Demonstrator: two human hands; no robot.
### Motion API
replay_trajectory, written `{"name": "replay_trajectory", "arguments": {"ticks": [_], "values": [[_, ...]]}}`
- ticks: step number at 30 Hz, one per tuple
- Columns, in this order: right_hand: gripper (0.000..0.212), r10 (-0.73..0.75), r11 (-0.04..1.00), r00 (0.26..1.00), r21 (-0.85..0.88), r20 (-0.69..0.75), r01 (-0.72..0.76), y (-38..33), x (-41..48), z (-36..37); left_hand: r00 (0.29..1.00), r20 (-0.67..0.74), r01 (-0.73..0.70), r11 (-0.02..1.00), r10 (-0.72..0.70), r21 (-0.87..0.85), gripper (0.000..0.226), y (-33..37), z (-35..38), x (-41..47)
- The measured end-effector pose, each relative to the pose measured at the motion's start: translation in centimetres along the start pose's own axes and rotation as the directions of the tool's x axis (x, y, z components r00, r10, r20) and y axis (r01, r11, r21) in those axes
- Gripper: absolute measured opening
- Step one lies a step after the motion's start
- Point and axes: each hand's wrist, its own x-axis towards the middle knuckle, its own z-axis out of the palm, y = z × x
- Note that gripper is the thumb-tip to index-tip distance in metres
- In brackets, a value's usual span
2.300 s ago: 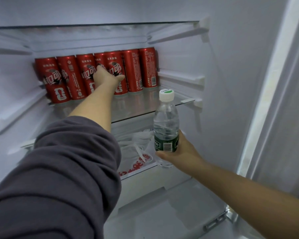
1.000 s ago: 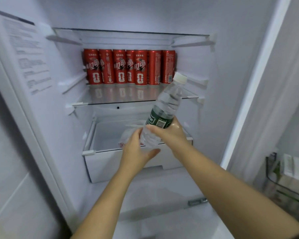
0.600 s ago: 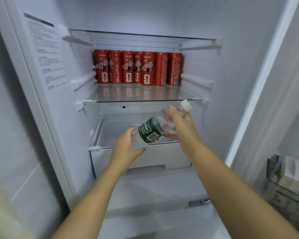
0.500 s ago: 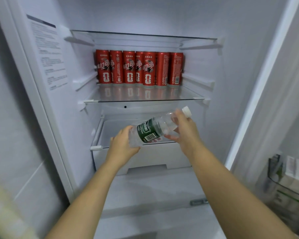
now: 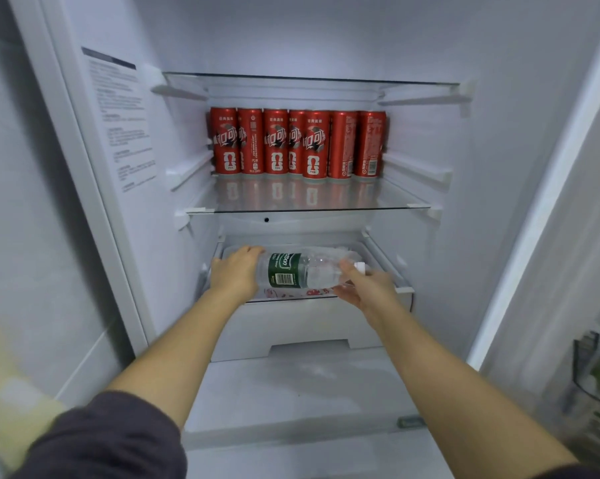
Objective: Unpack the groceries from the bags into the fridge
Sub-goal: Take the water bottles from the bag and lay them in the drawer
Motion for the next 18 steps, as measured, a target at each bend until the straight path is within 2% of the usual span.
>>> {"name": "replay_trajectory", "arguments": {"ticks": [5,8,10,13,18], "values": [[0.023,-0.093,0.966,0.995,-0.246,-0.022,0.085,1.0,0.6,0.3,0.999,0.033,0.016,0.999,-0.017,0.045,0.072,0.0,0.5,2.1],[0.019,-0.172,0.935,0.985,-0.318,-0.028,0.154,1.1,1.3,0.6,0.999,0.007,0.053,0.997,-0.054,0.061,0.074,-0.1,0.7,3.3],[0.018,-0.225,0.911,0.974,-0.359,-0.018,0.204,1.1,1.5,0.8,0.996,-0.045,0.076,0.997,-0.076,-0.003,0.074,-0.1,1.4,3.4],[0.020,-0.277,0.882,0.961,-0.398,-0.004,0.253,1.4,1.7,1.3,0.991,-0.097,0.070,0.980,-0.089,-0.188,0.070,-0.3,2.5,2.9],[0.025,-0.287,0.815,0.954,-0.502,0.085,0.290,2.5,1.9,3.6,0.972,-0.213,0.023,0.946,-0.097,-0.325,0.053,-0.1,2.8,1.9]]}}
